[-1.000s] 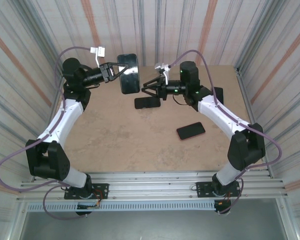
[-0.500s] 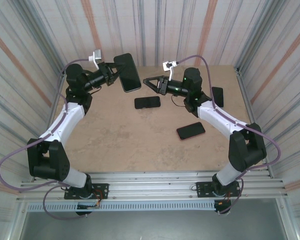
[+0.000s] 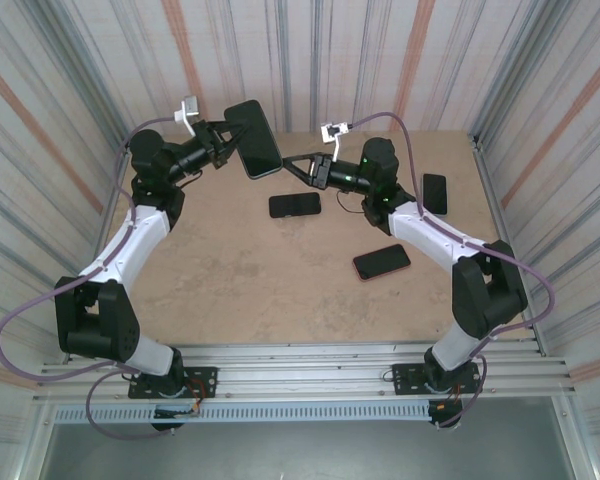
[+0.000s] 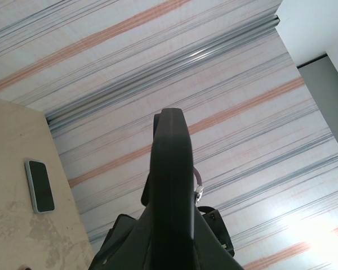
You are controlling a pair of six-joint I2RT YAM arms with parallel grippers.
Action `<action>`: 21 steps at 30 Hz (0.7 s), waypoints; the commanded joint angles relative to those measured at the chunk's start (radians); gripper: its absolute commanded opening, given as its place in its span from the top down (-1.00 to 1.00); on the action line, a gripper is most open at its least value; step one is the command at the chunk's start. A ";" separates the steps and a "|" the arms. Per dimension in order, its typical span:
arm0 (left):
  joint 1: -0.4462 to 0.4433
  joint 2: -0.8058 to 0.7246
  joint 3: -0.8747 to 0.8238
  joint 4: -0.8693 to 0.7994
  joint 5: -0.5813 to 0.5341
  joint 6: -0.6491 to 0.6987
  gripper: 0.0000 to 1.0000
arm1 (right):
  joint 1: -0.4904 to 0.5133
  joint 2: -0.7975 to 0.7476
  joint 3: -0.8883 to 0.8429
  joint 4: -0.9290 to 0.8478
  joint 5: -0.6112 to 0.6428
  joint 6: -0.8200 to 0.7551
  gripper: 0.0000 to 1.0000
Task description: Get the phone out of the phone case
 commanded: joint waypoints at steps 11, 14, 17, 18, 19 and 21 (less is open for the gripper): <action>0.003 -0.025 -0.010 0.046 -0.021 0.013 1.00 | -0.018 -0.017 -0.005 0.139 0.002 0.143 0.22; -0.001 -0.023 -0.010 0.064 -0.031 -0.001 1.00 | -0.009 -0.011 -0.003 0.133 -0.015 0.143 0.23; -0.006 -0.028 -0.011 0.066 -0.034 -0.004 1.00 | 0.002 -0.003 -0.001 0.128 -0.025 0.142 0.24; -0.008 -0.028 -0.013 0.064 -0.035 -0.003 1.00 | 0.007 0.000 0.001 0.124 -0.030 0.139 0.25; -0.008 -0.032 -0.013 0.057 -0.036 0.002 1.00 | 0.011 0.000 0.006 0.118 -0.037 0.136 0.26; -0.010 -0.039 -0.022 0.050 -0.038 0.009 1.00 | 0.018 0.002 0.007 0.114 -0.044 0.130 0.26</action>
